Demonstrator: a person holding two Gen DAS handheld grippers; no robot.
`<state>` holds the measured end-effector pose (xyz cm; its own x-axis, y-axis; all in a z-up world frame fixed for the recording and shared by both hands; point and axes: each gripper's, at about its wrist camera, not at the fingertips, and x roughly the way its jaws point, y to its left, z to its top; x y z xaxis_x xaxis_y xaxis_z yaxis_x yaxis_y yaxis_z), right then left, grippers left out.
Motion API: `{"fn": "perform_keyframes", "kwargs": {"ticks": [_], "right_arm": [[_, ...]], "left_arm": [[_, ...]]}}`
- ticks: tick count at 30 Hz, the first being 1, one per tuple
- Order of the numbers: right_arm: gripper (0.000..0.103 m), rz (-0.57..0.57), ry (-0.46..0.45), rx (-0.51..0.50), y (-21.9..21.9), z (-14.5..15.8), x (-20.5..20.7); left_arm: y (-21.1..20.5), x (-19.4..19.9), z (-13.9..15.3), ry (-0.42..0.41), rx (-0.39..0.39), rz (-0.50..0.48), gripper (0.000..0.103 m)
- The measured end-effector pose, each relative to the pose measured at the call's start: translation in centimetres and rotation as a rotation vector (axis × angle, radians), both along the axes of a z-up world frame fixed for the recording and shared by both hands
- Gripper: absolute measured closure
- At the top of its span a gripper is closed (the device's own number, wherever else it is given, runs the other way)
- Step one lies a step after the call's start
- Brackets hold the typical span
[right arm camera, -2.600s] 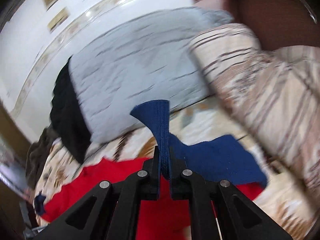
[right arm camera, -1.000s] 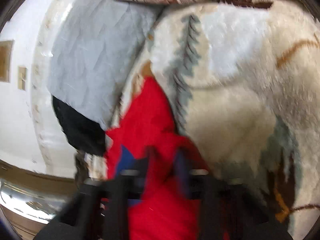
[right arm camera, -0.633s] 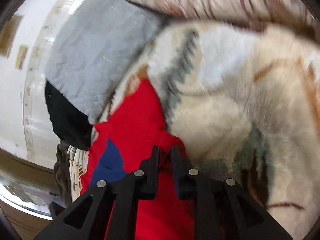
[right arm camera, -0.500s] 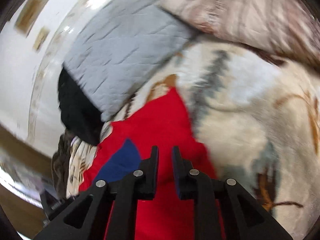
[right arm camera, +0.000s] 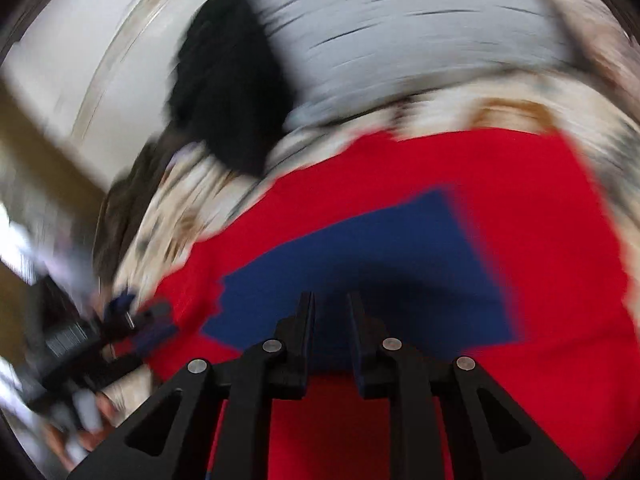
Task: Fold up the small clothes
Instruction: 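Lower the sleeve onto the chest and open the right tool, then grasp the other blue sleeve cuff with the left tool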
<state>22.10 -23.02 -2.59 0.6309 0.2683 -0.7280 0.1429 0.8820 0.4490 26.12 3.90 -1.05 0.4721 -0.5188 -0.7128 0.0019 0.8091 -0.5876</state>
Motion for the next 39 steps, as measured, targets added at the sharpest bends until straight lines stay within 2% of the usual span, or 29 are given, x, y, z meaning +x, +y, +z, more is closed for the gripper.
{"fn": "perform_keyframes", "kwargs": {"ticks": [2,5,6,7,10,14,17,18,19,20,21,24,26,28,30,32,34,36,37,38,39], "right_arm": [[0.085,0.102,0.0,-0.029,3.9,-0.3,1.4],[0.082,0.218,0.019,-0.128,9.2,-2.2,1.9],[0.081,0.221,0.016,-0.165,9.8,-2.7,1.7],[0.079,0.207,-0.05,-0.236,10.8,-3.0,0.7],[0.076,0.211,-0.05,-0.264,11.3,-2.8,0.3],[0.076,0.205,-0.053,-0.219,10.5,-2.7,0.1],[0.076,0.204,-0.053,-0.25,11.1,-2.6,1.1],[0.076,0.204,-0.052,-0.259,11.2,-2.5,1.3],[0.076,0.204,-0.052,-0.264,11.5,-2.4,1.7],[0.076,0.204,-0.052,-0.266,11.5,-2.4,1.6],[0.076,0.203,-0.052,-0.266,11.4,-2.4,1.5],[0.076,0.204,-0.052,-0.265,11.3,-2.4,1.3],[0.076,0.204,-0.053,-0.265,11.3,-2.4,1.2],[0.076,0.203,-0.053,-0.269,11.4,-2.4,1.3],[0.076,0.203,-0.053,-0.276,11.4,-2.3,1.3],[0.076,0.203,-0.053,-0.278,11.5,-2.4,1.3],[0.076,0.203,-0.054,-0.278,11.4,-2.4,1.3],[0.076,0.203,-0.054,-0.278,11.4,-2.4,1.3],[0.076,0.202,-0.054,-0.278,11.4,-2.4,1.3],[0.076,0.203,-0.054,-0.278,11.4,-2.4,1.3],[0.076,0.203,-0.054,-0.277,11.4,-2.4,1.3]], "left_arm": [[2.7,-0.1,1.1,-0.018,0.022,0.054,0.047],[7.5,0.6,2.4,-0.018,0.136,0.114,0.044],[9.1,1.1,2.7,0.0,0.197,0.13,0.044],[11.0,1.7,3.0,0.024,0.27,0.15,0.044],[15.3,3.6,3.1,0.097,0.404,0.185,0.041],[19.0,6.0,0.8,0.241,0.427,0.195,0.04],[19.5,7.3,-1.8,0.352,0.433,0.199,0.041],[19.6,7.4,-2.1,0.357,0.422,0.205,0.042],[19.9,7.2,-2.1,0.345,0.396,0.211,0.051],[20.4,6.6,-1.7,0.306,0.334,0.22,0.073],[20.9,6.1,-1.3,0.271,0.275,0.227,0.078],[23.6,2.9,0.0,0.11,0.068,0.301,0.082],[25.2,0.7,-0.2,0.064,0.0,0.349,0.082],[26.9,-1.5,-1.7,0.066,-0.066,0.384,0.082],[27.6,-3.3,-3.7,0.115,-0.085,0.393,0.082],[27.9,-4.0,-4.4,0.136,-0.096,0.388,0.085],[27.7,-3.9,-3.4,0.119,-0.083,0.38,0.085],[27.0,-2.8,-1.6,0.09,-0.051,0.358,0.076],[26.5,-1.6,-1.0,0.087,-0.024,0.347,0.054],[26.1,-1.0,-0.4,0.09,0.005,0.347,0.039],[25.9,-0.5,-0.1,0.087,0.03,0.359,0.038]]}}
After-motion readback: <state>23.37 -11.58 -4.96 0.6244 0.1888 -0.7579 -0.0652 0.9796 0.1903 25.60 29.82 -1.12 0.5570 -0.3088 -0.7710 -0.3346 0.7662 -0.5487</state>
